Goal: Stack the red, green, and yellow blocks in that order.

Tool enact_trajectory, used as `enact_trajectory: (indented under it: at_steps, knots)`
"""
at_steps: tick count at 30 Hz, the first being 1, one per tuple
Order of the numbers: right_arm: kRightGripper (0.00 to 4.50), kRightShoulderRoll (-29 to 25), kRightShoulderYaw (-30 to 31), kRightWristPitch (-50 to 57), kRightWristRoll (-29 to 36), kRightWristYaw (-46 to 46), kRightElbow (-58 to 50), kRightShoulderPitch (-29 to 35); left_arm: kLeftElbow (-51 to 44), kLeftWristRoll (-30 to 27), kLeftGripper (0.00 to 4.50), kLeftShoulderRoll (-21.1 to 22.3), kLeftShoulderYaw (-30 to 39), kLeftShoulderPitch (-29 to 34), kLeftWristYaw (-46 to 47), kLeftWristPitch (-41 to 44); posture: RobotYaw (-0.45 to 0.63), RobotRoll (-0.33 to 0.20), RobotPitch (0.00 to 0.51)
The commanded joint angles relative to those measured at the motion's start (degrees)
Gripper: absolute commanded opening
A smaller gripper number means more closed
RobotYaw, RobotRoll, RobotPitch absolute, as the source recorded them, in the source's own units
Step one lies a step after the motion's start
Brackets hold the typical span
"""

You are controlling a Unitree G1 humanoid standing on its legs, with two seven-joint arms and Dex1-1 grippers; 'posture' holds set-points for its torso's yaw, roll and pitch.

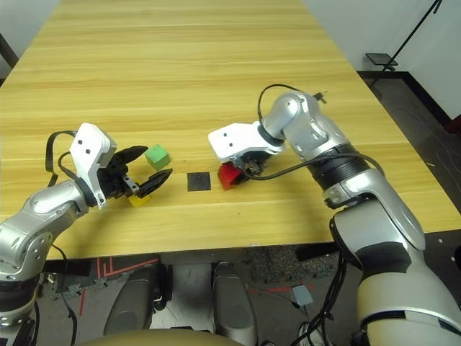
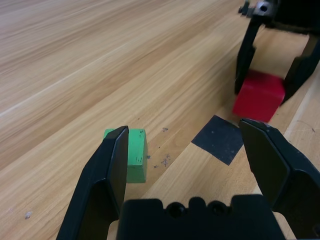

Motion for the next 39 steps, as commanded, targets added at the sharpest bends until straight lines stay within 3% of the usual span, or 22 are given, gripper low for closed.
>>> enact_trajectory:
  at_steps: [1,13,33,36,39]
  knots:
    - [2.04,2.58,0.43,3.62,-3.16,-3.39,-0.01,-0.59,0.37,0.52,4.5,-0.34,-0.65,-0.12,0.41,0.46,0.44,-0.252,0.141]
    - [2.04,6.48,1.04,6.75,-8.77,-6.73,2.3,-0.92,-1.15,0.57,4.5,-0.8,-0.27,2.81,2.03,0.36,0.47,-0.259,0.171]
    - [2.04,3.97,1.21,15.56,-8.01,-3.39,-7.57,3.59,1.54,1.8,4.5,-1.27,-1.59,2.21,0.91,-1.59,0.44,-0.267,0.162]
    - [3.1,4.43,0.31,18.37,-7.35,-4.25,-7.99,4.29,2.28,2.49,4.5,-0.96,-1.98,1.71,0.58,-1.45,0.41,-0.257,0.154]
    - [4.11,5.01,-4.63,18.44,-3.43,-5.6,-5.6,4.32,4.51,3.85,4.5,-0.89,-3.36,-1.11,0.68,-0.13,0.4,-0.249,0.147]
